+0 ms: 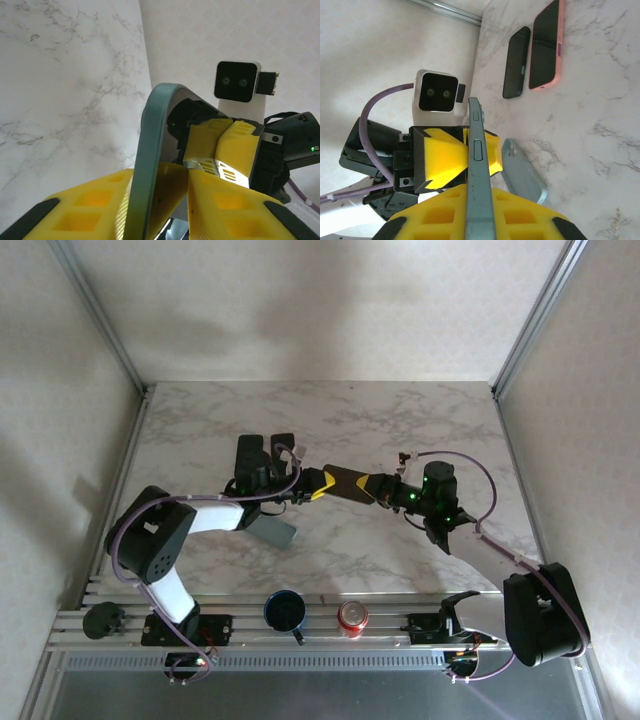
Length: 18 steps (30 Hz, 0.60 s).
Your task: Put the phone into the phone case
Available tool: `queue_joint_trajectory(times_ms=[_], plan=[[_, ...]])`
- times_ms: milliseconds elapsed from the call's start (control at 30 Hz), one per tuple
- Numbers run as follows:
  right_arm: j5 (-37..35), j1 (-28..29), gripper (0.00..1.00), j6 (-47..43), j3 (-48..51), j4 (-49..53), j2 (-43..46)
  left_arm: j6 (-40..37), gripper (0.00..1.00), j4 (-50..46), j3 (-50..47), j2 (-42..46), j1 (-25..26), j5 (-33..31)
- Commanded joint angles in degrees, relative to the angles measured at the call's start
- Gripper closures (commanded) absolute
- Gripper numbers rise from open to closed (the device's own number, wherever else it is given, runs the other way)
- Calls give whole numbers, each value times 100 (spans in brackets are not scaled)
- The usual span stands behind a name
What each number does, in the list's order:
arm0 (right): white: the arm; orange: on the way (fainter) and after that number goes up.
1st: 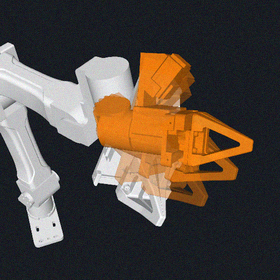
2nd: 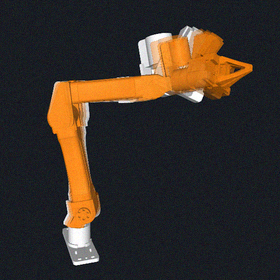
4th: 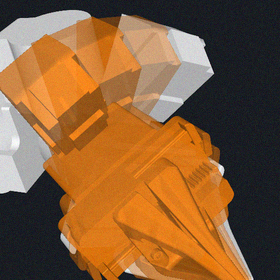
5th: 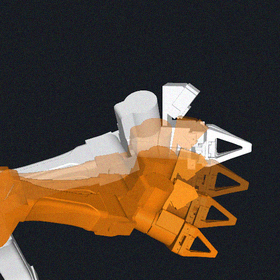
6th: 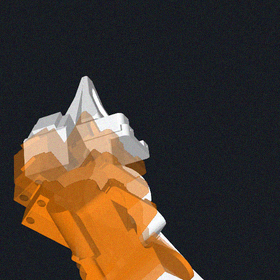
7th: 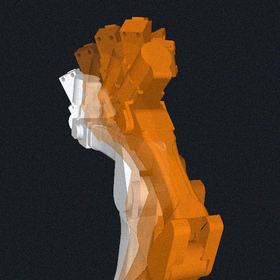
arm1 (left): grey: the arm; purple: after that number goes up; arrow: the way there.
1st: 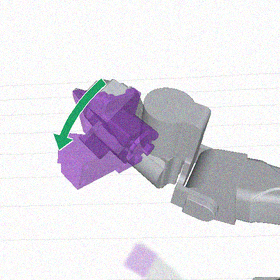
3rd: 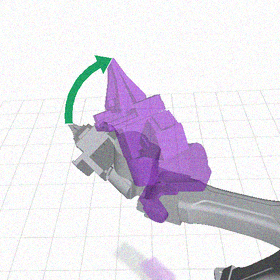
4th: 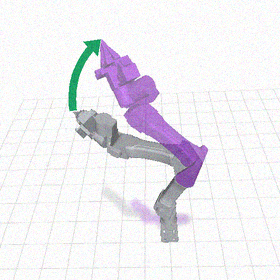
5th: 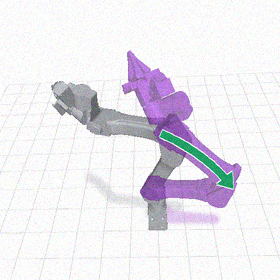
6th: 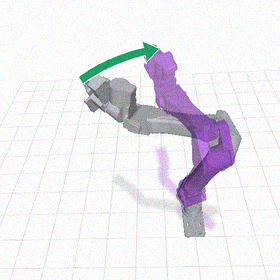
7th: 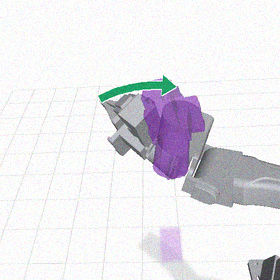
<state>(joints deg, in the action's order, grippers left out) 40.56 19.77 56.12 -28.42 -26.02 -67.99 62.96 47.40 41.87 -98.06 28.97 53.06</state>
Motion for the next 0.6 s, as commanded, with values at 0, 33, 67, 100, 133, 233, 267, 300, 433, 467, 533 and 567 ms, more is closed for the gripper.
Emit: queue_joint_trajectory(times_ms=[0, 33, 67, 100, 133, 233, 267, 300, 433, 467, 533, 567], plan=[[-14, 80, 100, -483, -155, 456, 157, -106, 65, -9, 96, -7, 6, -196], [-23, 80, 100, -494, -162, 494, 178, -116, 64, -35, 79, 8, -20, -226], [-27, 80, 100, -501, -172, 524, 211, -126, 64, -51, 55, 21, -43, -241], [-31, 85, 100, -513, -188, 581, 241, -147, 64, -75, 20, 49, -86, -247], [-35, 80, 100, -529, -210, 626, 263, -161, 63, -101, -14, 78, -129, -265], [-23, 87, 100, -582, -305, 789, 315, -237, 63, -243, -178, 223, -310, -315], [-19, 86, 100, -593, -341, 840, 323, -282, 62, -337, -240, 296, -389, -335], [-13, 84, 100, -614, -375, 892, 321, -352, 62, -459, -296, 383, -473, -355], [46, 80, 100, -672, -526, 1025, 269, -739, 62, -1162, -529, 802, -784, -430], [59, 81, 100, -677, -556, 1029, 243, -901, 63, -1489, -592, 954, -858, -517], [76, 81, 100, -681, -596, 1020, 201, -1279, 63, -2217, -651, 1249, -949, -732], [89, 84, 100, -680, -624, 1020, 159, -1539, 63, -2707, -641, 1412, -976, -909]])
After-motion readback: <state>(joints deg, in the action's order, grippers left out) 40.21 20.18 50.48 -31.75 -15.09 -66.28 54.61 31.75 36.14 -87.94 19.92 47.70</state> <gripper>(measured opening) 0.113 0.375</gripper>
